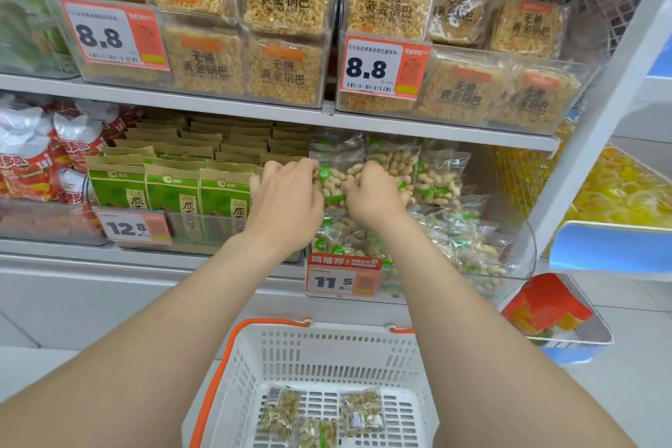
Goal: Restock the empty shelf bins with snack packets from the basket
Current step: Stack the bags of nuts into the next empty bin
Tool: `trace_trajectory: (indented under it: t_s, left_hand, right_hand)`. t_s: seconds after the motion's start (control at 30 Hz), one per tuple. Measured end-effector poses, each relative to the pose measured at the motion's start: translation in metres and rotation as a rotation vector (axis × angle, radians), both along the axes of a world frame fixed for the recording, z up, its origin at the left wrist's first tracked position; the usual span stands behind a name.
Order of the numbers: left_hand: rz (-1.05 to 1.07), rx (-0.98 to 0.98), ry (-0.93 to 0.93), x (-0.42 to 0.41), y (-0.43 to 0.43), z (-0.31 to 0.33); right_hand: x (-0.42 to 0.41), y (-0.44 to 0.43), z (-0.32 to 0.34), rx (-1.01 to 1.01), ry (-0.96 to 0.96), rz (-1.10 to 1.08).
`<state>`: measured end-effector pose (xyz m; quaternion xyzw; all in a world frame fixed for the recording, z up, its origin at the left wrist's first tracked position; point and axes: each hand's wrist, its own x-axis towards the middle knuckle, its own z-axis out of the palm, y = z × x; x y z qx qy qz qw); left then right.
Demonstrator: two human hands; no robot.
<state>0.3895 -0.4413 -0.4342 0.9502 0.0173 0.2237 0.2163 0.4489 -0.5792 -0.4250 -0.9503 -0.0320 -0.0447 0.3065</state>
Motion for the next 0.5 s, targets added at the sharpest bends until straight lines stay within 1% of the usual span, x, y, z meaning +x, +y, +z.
trace_trajectory:
  t_s: [0.07, 0.1, 0.17, 0.23, 0.33, 0.4, 0.5]
  left_hand:
    - [-0.001, 0.042, 0.014, 0.0, -0.003, -0.001]
    - [-0.007, 0.064, 0.025, 0.0, -0.004, -0.003]
    - [-0.024, 0.106, 0.05, 0.0, -0.005, -0.005]
    - [-0.034, 0.147, 0.067, 0.0, -0.006, -0.006]
    - [-0.044, 0.171, 0.071, -0.001, -0.005, -0.005]
    - [-0.055, 0.172, 0.045, -0.003, -0.004, -0.005]
    - [-0.079, 0.142, -0.06, -0.01, -0.004, 0.002]
  right_hand:
    - [-0.002, 0.002, -0.002, -0.108, 0.023, -0.036]
    - [-0.004, 0.003, -0.003, -0.161, -0.007, -0.068]
    - [-0.009, 0.003, -0.001, -0.265, -0.12, -0.138]
    - [-0.012, 0.002, 0.001, -0.324, -0.217, -0.181]
    - [-0.016, 0.001, 0.004, -0.319, -0.258, -0.159]
    - [-0.021, 0.003, 0.006, -0.251, -0.247, -0.069]
    - [-0.029, 0.005, 0.006, -0.145, -0.196, 0.072]
